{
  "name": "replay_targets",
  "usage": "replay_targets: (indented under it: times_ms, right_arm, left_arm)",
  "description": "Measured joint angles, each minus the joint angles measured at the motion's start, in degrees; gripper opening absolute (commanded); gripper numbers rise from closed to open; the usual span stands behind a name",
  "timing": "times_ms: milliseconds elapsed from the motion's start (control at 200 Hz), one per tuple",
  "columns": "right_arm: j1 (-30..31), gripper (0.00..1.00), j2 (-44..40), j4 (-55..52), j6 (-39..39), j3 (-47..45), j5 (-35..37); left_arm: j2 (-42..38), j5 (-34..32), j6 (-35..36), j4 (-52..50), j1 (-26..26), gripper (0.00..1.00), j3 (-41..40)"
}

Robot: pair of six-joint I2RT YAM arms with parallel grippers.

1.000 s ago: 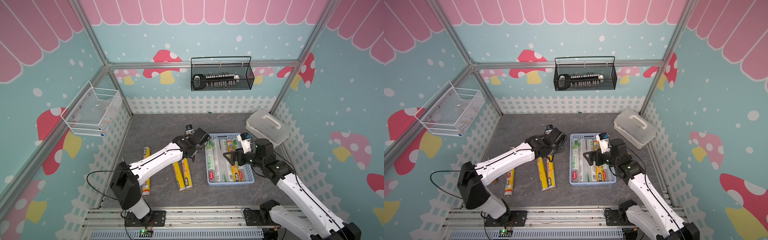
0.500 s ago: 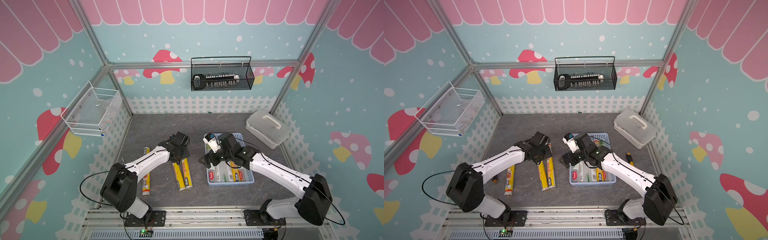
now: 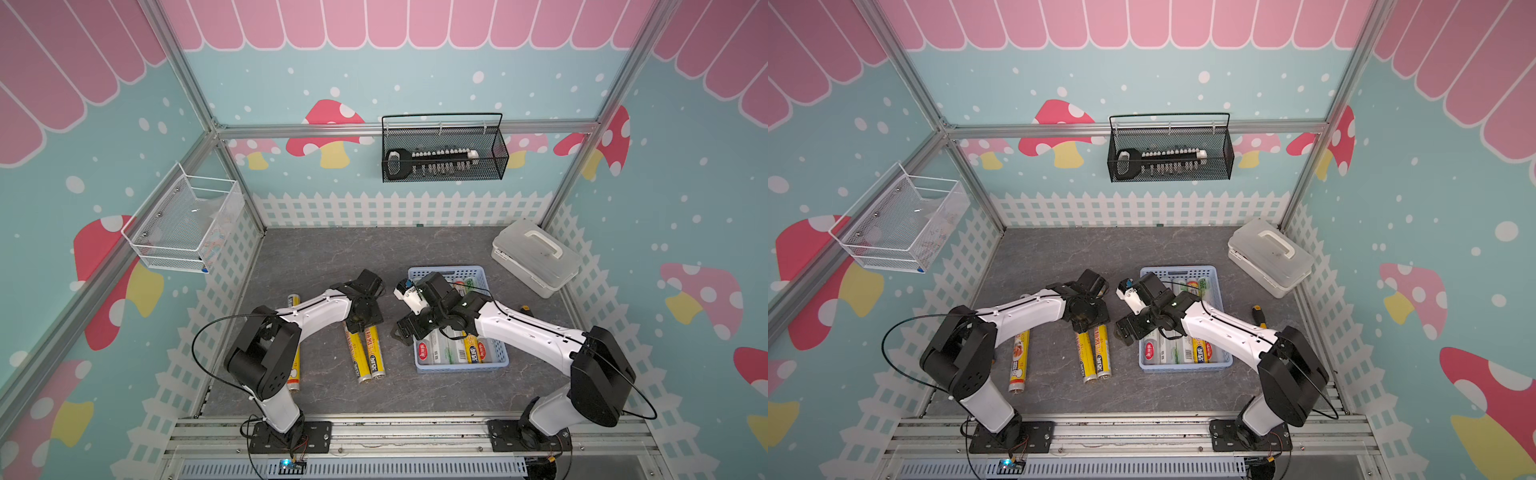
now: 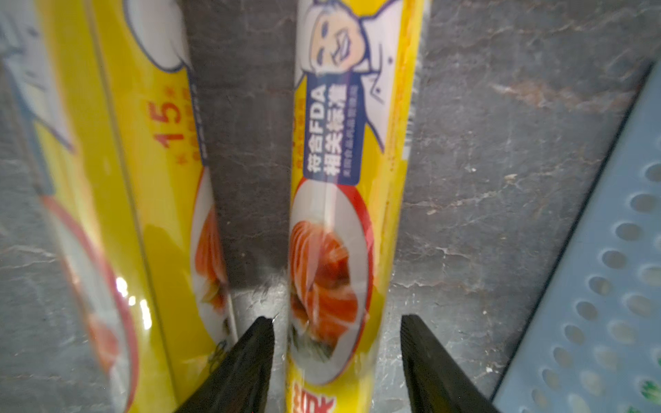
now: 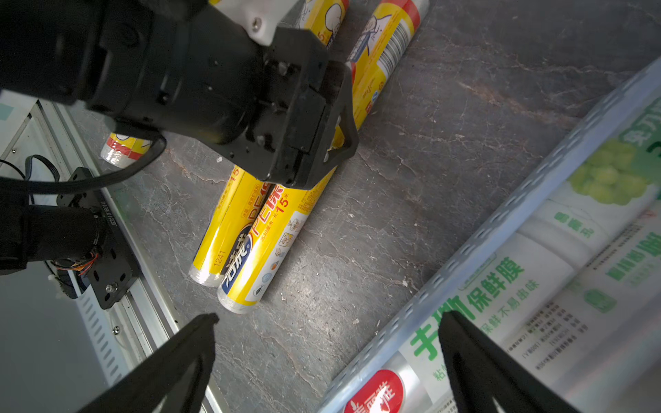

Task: Put the plastic wrap into the basket
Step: Pick up the plastic wrap from the center of the board, then place the plastic wrap in the basket.

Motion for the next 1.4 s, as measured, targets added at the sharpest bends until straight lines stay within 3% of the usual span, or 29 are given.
replay_targets:
  times_ms: [180, 375, 495, 725, 921, 1156, 1396]
  right_arm:
    - [0.0, 0.99, 0.0, -0.2, 0.17, 0.0, 1.16]
    - [0.0, 0.99, -1.53, -1.11, 0.31, -0.02, 6.01]
    - [0.0, 1.0, -6.8, -1.53, 0.59, -0.94, 11.47]
    - [-1.84, 1.0, -20.15, -1.55, 1.62, -5.7, 21.0]
    - [-11.78, 1.0, -28.83, -1.95, 3.23, -10.93, 21.24]
    - [-25.16, 0.99, -32.63, -5.18, 3.93, -13.94, 15.91]
    - [-34.45, 0.99, -33.31, -8.17, 4.04, -16.83, 10.05]
  left_arm:
    - [1.97, 0.31, 0.48, 0.2, -0.04, 0.57, 0.13]
    - [2.45, 0.22, 1.4, -0.55, -0.46, 0.42, 1.2]
    - [2.14, -0.83, 1.53, -2.99, -2.1, 0.34, 3.5]
    - [-4.68, -6.69, 1.03, -6.84, -8.79, 0.31, 12.17]
    - [-4.02, -8.28, 0.59, -7.43, -16.02, 0.3, 26.18]
    - [12.17, -3.37, 0.37, -6.51, -21.55, 0.3, 45.38]
    - [24.87, 0.94, -2.21, -6.75, -23.06, 0.32, 53.0]
